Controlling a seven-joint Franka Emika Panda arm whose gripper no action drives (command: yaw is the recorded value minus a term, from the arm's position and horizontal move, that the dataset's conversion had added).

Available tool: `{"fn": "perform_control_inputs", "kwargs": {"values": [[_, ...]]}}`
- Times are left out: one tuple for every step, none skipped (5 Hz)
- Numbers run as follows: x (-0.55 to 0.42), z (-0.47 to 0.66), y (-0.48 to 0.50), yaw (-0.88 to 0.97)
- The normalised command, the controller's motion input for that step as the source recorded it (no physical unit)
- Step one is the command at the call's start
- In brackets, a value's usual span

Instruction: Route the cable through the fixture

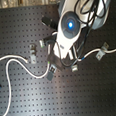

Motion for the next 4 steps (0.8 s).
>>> {"fn": "perform_control_inputs", "kwargs": {"values": [[-0.090,-0.75,-0.134,0.00],[-0.051,-0.75,-0.080,0.02],[0.005,-0.35,0.005,0.13],[0.225,0.04,0.239,0.41]]}}
